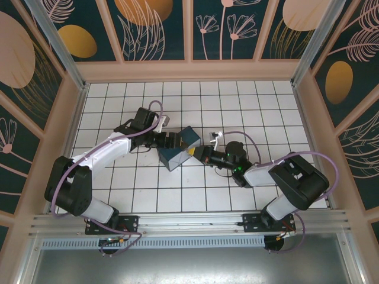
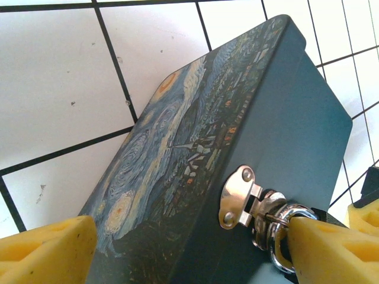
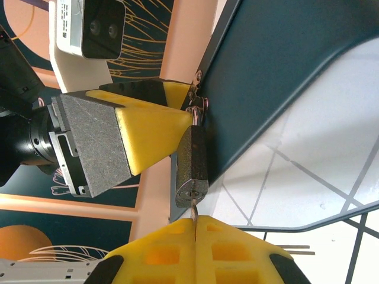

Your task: Unlock a padlock with a key

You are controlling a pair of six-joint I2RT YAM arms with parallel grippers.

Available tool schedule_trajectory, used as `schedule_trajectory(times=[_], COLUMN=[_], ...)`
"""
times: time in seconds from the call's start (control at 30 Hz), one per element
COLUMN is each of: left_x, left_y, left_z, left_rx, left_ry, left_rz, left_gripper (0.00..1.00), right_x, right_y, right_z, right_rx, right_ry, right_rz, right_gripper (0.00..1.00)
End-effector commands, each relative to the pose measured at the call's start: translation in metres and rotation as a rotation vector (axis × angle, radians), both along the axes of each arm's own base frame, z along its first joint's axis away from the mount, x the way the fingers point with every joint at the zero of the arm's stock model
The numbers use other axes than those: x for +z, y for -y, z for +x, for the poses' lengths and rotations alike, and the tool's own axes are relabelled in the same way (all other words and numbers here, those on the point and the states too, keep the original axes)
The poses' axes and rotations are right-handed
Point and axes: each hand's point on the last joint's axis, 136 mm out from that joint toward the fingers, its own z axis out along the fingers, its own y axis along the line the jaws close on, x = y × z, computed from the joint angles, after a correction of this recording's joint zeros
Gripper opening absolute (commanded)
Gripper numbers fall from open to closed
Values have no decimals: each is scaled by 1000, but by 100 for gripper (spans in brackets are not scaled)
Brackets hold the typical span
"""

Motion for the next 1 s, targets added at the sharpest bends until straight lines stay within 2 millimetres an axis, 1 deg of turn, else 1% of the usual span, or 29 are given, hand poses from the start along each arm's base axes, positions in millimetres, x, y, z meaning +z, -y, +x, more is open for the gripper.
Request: schedule_trajectory(times=[0.0,0.17,0.43,0.47,0.53,0.63,0.7,0.77,0.87,0.9,0.97], left_x=[5,4,8,8,7,6,9,13,21,24,27], left_y=[4,13,18,17,14,7,2,1,4,5,6], left_z=[-9,-18,-22,-21,-18,-11,-5,1,7,8,11], left_rx=[-49,-98,-115,-108,-89,-42,-14,-4,-4,-6,-2], left_ry=[-4,-14,-22,-22,-18,-36,-32,-22,-8,-4,2], left_rz=[-15,-15,-38,-35,-16,-23,-23,-25,-31,-38,-38], left_gripper=[83,82,81,81,84,85,86,86,86,86,87], right_x=[12,17,24,24,22,12,4,-7,-21,-23,-19], right_y=[-7,-14,-22,-23,-21,-10,4,18,34,37,43], right_z=[8,13,19,19,19,14,10,7,3,2,1], right_rx=[-15,-5,9,12,9,-3,-25,-43,-46,-45,-48], right_ry=[37,44,54,53,50,43,38,38,71,110,203], right_rz=[30,44,61,61,47,8,-18,-62,-196,-257,-365], right_gripper=[3,4,4,5,16,24,28,29,32,32,32])
